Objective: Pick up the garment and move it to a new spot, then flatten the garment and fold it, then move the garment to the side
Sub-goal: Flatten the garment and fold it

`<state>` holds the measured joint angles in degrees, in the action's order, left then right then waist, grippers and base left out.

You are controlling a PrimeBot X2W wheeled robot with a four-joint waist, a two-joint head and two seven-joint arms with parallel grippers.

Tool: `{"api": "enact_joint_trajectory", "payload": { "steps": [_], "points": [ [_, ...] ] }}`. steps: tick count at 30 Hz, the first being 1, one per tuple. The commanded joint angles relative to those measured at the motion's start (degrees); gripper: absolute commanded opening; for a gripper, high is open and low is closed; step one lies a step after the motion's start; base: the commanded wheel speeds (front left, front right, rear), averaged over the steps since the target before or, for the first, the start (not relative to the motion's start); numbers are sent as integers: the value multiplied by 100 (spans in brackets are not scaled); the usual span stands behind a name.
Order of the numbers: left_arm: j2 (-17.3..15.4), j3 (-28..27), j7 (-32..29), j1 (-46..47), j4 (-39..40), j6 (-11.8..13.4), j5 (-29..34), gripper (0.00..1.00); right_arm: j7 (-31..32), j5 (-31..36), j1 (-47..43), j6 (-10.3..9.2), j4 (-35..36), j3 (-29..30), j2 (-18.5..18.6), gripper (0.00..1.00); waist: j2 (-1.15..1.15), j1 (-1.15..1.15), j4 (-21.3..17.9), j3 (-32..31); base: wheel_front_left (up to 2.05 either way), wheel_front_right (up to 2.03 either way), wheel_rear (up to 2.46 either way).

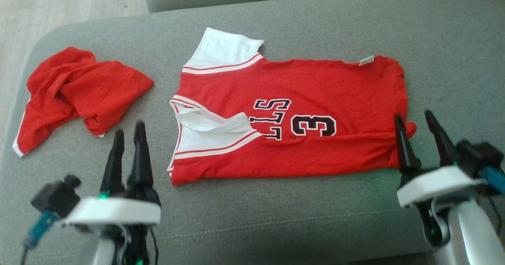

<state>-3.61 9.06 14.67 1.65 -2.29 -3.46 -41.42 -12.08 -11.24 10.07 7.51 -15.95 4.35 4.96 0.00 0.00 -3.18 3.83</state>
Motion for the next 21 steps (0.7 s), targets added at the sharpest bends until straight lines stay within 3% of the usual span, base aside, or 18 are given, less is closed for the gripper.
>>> {"api": "enact_joint_trajectory", "payload": {
  "steps": [1,6,14,17,21],
  "points": [
    [1,-253,31,58,82,0,362,100,-108,89,17,-2,338,-17,-60,100,0,0,-6,-18,0,0,0],
    [67,-239,32,-189,-354,145,1243,100,-217,234,-277,-2,660,60,-197,100,0,0,-95,-26,0,0,0],
    [71,79,32,-41,-1104,224,1211,100,-250,91,-328,-2,791,-136,-206,100,0,0,-289,50,0,0,0],
    [72,83,32,170,-1583,277,722,100,-254,86,-313,-2,837,-202,-207,100,0,0,-420,131,0,0,0],
    [72,79,32,492,-2168,311,971,100,-259,43,-284,-2,880,-226,-207,100,0,0,-594,244,0,0,0]
  ]
}}
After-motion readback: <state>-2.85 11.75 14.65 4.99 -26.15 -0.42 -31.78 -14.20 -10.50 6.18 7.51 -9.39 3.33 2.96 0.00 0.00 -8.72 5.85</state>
